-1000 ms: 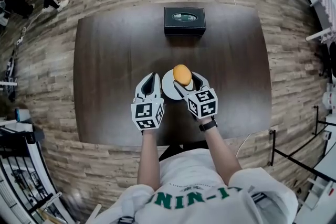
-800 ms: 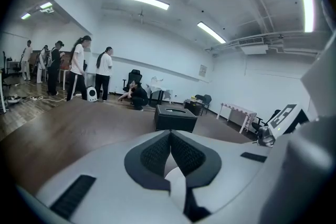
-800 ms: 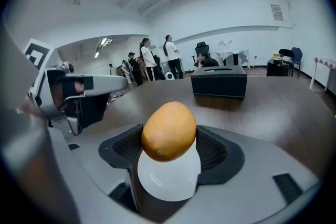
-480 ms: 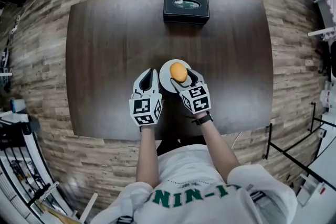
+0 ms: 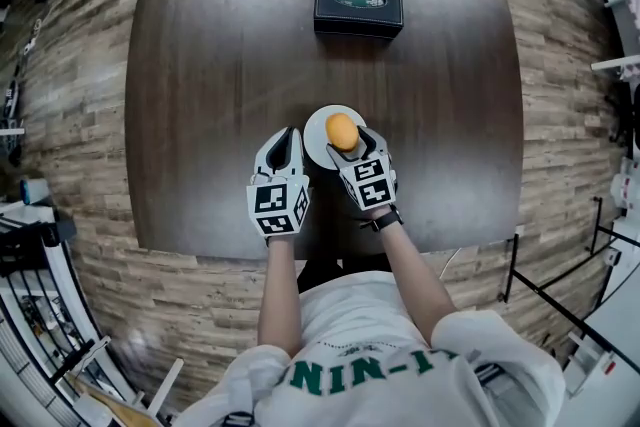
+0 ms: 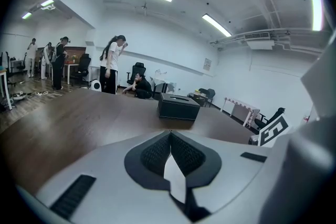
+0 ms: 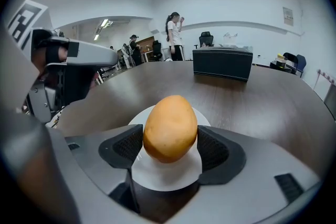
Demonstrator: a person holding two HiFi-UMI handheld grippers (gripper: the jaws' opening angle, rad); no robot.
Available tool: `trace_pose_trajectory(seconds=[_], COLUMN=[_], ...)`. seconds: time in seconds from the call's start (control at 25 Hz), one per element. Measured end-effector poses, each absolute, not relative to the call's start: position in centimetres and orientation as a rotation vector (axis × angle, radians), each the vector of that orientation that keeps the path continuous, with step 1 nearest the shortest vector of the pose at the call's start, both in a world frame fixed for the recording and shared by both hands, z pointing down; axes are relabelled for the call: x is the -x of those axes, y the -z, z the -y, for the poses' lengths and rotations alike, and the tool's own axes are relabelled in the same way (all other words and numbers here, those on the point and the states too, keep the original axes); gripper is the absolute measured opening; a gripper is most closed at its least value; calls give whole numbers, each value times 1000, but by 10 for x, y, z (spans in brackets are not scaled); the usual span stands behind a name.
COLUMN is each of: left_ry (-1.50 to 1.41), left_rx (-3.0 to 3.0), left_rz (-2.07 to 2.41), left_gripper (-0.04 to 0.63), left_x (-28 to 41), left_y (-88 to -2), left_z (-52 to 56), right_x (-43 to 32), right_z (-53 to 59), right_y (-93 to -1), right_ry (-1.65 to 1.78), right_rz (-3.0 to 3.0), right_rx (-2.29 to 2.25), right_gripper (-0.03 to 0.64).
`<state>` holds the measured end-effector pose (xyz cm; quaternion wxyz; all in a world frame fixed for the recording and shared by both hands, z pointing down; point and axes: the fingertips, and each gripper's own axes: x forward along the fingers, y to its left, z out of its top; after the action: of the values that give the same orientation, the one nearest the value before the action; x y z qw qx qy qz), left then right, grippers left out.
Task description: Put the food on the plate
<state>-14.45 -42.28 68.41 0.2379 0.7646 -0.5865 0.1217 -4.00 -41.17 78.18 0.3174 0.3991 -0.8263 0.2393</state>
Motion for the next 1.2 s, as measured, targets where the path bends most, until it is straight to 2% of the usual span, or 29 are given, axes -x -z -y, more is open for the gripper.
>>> trace_pose_trajectory(seconds=[0.24, 0.4, 0.52, 1.2], left_ry=[-338, -336, -327, -225], left_rx=[-2088, -2094, -2090, -2258], left_rz=[1616, 1625, 1638, 1709], left_gripper=[15, 15, 15, 15], left_x=[144, 142, 143, 145], left_y=[-681, -672, -664, -549], left_z=[414, 403, 394, 338], right_x=[42, 38, 34, -12], right_z=[407, 400, 396, 356], right_y=[-777, -768, -754, -597], right_ry=[-657, -680, -675, -555], right_rz=[2222, 2246, 2273, 2418], right_rx=[-1062, -1092, -1130, -1405], right_gripper=[379, 476, 482, 313])
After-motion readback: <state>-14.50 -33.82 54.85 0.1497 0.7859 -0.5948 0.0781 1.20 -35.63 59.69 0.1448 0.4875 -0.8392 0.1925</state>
